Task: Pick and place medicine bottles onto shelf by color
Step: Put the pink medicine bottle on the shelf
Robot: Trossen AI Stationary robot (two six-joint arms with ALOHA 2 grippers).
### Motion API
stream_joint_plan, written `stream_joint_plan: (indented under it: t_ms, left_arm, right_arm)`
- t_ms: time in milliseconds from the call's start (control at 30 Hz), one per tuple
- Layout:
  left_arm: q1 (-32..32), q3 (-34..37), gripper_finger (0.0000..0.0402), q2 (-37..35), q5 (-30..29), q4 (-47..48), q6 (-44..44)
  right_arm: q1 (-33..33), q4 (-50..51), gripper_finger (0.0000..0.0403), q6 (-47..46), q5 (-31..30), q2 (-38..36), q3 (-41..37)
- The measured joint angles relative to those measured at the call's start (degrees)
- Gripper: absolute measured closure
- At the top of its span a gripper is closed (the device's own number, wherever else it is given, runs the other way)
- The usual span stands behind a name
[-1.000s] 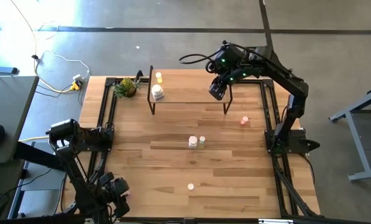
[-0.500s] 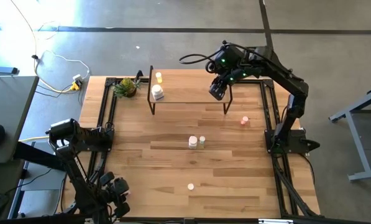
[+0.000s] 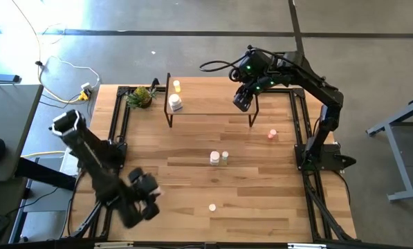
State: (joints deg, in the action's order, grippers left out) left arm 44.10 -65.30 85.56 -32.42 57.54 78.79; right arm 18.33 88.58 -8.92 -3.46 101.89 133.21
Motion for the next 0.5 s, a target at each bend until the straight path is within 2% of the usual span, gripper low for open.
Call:
stream_joint_plan:
  t_ms: [167,367,500]
  left_arm:
    - [-10.6,0.0,0.0296,-6.0,-1.6,-0.5,-13.2]
    - [-23.4,0.0,0.0296,-11.4,-1.3,-3.3,-31.9]
    - [-32.3,0.0,0.0296,-13.8,1.6,-6.8,-43.3]
  right_arm:
    - [0.1,0.0,0.0226,0.4,-0.3,0.0,0.0]
    - [0.6,0.0,0.0226,0.4,-4.0,0.0,0.0]
    - [1.7,0.0,0.0226,0.3,-4.1,0.0,0.0]
